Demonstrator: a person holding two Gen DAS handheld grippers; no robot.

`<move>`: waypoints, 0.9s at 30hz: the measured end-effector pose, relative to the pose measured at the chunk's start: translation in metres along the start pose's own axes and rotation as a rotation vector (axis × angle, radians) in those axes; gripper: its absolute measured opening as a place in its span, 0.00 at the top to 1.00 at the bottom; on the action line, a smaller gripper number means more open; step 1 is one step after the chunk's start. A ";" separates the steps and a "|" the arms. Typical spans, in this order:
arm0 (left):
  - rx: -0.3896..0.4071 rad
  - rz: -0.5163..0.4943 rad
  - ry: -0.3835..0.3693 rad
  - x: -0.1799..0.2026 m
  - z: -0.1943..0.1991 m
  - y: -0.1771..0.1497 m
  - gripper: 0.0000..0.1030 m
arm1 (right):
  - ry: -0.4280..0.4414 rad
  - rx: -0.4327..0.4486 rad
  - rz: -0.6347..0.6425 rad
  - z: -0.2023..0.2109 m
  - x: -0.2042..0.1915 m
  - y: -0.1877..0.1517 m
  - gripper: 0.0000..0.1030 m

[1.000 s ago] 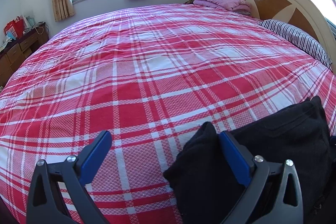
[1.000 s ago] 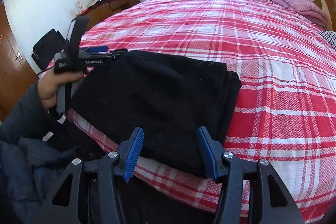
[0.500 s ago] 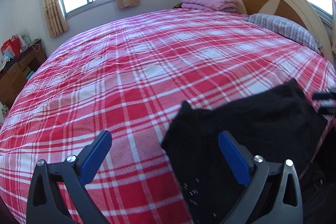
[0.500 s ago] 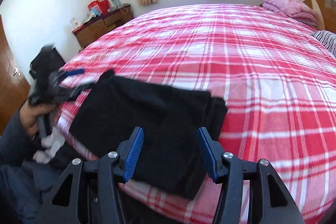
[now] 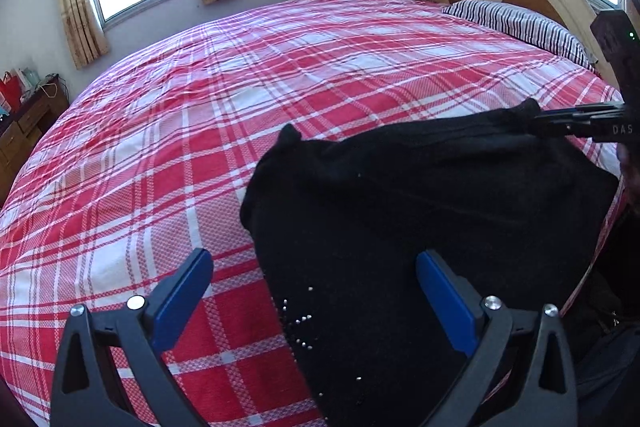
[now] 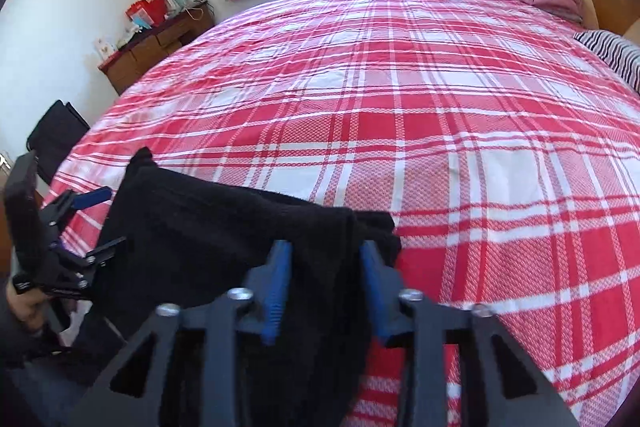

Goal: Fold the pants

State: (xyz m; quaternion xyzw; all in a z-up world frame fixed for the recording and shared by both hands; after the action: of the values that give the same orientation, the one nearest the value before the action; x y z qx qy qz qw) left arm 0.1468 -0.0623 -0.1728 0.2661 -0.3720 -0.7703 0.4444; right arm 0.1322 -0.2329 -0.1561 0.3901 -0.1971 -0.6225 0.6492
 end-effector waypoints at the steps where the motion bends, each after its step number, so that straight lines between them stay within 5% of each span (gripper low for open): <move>1: -0.001 0.004 0.000 0.001 0.000 0.000 0.00 | 0.000 0.009 0.002 0.004 0.000 0.001 0.80; 9: 0.012 -0.026 0.016 0.010 0.006 0.004 0.00 | -0.028 0.028 -0.003 0.007 0.007 -0.001 0.90; 19: -0.005 -0.003 -0.008 0.007 -0.004 -0.002 0.00 | -0.059 0.012 0.016 0.001 0.012 -0.004 0.90; 27: -0.006 0.011 -0.013 0.007 -0.005 -0.002 0.00 | 0.005 0.086 0.106 0.039 -0.026 -0.003 0.72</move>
State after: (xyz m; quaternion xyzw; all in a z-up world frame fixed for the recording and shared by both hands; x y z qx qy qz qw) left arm 0.1465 -0.0691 -0.1784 0.2576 -0.3739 -0.7708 0.4469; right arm 0.0972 -0.2175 -0.1283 0.4083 -0.2422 -0.5773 0.6644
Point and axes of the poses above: each gripper's, at about its wrist camera, not at the fingertips, and z roughly against the way its jaws point, x to its right, y to its top, the point moved 1 cm from there along -z, roughly the way its jaws point, and after that the axes turned 11 degrees about x, right-handed, at the moved point
